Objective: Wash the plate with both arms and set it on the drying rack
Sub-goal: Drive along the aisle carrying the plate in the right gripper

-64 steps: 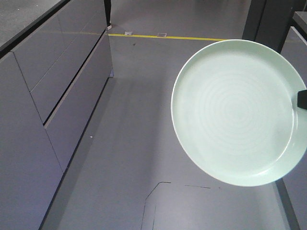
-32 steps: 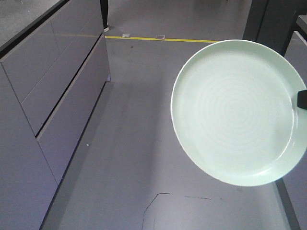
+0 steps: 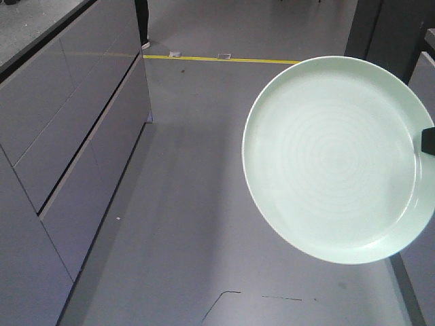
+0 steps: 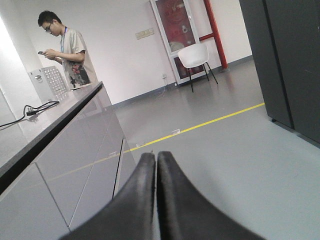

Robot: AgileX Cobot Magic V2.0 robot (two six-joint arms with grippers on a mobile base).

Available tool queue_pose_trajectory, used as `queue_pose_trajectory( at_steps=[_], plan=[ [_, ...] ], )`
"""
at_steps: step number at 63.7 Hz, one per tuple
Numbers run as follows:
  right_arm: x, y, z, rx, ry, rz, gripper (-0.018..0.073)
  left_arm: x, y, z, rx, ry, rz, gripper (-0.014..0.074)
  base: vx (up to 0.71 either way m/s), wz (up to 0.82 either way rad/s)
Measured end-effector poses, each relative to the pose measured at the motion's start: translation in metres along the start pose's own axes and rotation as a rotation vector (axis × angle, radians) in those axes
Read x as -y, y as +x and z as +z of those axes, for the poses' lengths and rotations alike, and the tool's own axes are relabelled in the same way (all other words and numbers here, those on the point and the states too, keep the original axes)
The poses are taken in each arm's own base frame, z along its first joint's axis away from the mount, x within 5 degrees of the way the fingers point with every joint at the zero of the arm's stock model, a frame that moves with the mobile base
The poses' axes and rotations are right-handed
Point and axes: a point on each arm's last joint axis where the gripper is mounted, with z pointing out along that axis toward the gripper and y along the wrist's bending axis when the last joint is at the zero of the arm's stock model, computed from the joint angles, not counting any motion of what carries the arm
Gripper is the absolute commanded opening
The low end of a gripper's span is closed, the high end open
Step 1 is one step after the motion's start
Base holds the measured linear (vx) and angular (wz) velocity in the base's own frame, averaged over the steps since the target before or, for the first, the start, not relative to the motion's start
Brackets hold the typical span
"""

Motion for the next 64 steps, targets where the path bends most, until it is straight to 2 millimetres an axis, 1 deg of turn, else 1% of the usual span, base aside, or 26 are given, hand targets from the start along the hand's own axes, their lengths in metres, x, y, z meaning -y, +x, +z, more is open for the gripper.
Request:
queue_pose_trajectory(
  at_steps=[64],
  plan=[
    [0.0000, 0.0000, 0.0000, 0.000, 0.000, 0.000, -0.0007, 0.0000, 0.0000, 0.0000, 0.000, 0.000, 0.000, -0.0006, 0.16, -0.02]
  ],
)
